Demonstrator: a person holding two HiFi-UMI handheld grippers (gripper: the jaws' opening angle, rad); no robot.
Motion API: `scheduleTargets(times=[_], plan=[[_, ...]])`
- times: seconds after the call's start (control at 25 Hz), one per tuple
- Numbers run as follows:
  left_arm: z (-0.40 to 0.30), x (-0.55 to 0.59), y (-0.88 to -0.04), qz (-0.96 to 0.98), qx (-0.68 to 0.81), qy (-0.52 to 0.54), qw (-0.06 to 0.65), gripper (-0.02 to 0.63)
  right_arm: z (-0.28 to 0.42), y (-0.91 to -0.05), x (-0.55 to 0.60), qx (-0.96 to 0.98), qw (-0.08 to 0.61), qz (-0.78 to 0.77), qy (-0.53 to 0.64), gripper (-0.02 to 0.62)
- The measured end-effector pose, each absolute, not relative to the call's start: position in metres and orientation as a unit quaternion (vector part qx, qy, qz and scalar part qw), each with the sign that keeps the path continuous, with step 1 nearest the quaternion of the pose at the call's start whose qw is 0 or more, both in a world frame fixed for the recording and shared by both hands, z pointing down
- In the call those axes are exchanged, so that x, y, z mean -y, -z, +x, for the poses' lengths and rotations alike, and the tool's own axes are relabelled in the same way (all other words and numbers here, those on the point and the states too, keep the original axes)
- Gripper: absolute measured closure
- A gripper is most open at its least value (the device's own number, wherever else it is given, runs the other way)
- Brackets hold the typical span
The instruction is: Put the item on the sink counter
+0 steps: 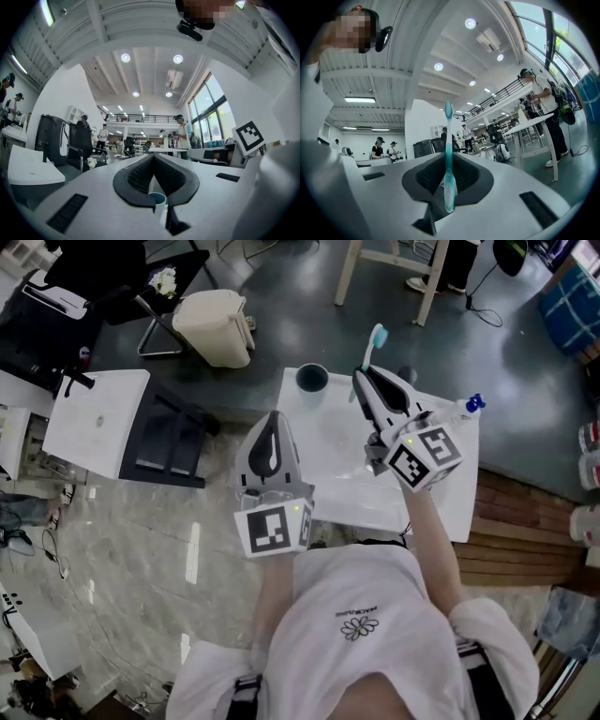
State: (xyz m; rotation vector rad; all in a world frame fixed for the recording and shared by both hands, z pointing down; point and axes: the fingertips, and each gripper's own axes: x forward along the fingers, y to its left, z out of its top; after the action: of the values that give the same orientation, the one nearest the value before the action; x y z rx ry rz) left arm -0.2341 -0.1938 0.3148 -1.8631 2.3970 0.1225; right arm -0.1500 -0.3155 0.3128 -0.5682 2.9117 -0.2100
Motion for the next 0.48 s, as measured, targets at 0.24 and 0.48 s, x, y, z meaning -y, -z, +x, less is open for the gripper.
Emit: scheduleTargets(times=[0.24, 0.48], plan=[[-0.249, 0.185, -0.329, -0.595, -0.803, -0.033, 0.035, 0.592, -0.189, -0.339, 0.334, -0.974, 0.084, -0.186, 0.097, 0.555], [-0.271, 0.174, -0.335, -0.568, -0.823, -0.021, 0.027, 0.592, -0.228, -0.363, 0.345, -0.982, 0.06, -0.164, 0.076, 0.556]])
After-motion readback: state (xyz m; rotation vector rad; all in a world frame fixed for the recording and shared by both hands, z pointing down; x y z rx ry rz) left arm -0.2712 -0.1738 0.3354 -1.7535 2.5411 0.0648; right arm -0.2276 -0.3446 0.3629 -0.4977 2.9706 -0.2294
